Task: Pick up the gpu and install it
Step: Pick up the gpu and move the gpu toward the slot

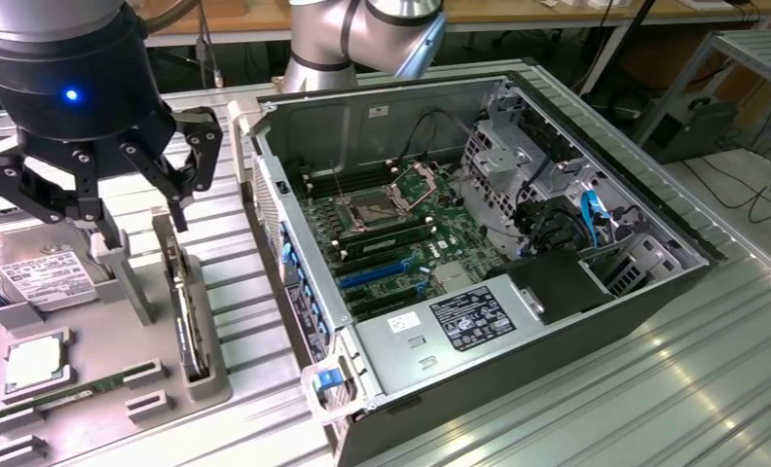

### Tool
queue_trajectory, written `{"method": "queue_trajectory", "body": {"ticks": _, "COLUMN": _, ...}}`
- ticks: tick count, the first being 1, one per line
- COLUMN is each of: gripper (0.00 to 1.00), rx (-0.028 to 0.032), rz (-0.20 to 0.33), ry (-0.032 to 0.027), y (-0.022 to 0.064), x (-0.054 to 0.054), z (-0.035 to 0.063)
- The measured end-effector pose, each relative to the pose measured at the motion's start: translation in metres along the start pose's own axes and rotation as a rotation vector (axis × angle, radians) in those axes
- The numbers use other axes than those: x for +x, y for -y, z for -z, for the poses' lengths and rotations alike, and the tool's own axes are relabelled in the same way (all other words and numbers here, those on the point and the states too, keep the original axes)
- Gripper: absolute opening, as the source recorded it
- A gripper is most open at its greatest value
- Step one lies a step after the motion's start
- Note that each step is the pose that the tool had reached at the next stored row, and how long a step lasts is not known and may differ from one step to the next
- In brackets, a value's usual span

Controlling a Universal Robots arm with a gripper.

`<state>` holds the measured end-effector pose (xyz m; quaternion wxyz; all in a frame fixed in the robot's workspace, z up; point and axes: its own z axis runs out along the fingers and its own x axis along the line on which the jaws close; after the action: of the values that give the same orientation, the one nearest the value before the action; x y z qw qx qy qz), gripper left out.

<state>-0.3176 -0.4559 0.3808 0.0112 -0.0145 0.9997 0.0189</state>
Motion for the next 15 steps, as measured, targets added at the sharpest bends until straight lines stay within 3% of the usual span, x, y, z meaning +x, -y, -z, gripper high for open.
{"method": "queue_trajectory", "body": {"ticks": 4, "gripper": 0.54, "rx": 0.0207, "rz": 0.0, "ry": -0.0005, "y": -0.0107, "x": 0.0, "z": -0.001}}
{"method": "queue_trajectory", "body": {"ticks": 5, "gripper": 0.54, "rx": 0.0235, "rz": 0.0, "ry": -0.0006, "y": -0.0128, "x": 0.0, "z": -0.0015}}
{"method": "queue_trajectory", "body": {"ticks": 7, "gripper": 0.54, "rx": 0.0279, "rz": 0.001, "ry": -0.0006, "y": -0.0171, "x": 0.0, "z": -0.0032}}
{"method": "queue_trajectory", "body": {"ticks": 10, "gripper": 0.54, "rx": 0.0297, "rz": 0.001, "ry": -0.002, "y": -0.018, "x": 0.0, "z": -0.0043}}
{"method": "queue_trajectory", "body": {"ticks": 15, "gripper": 0.54, "rx": 0.0348, "rz": 0.001, "ry": -0.0092, "y": -0.018, "x": 0.0, "z": -0.0062}}
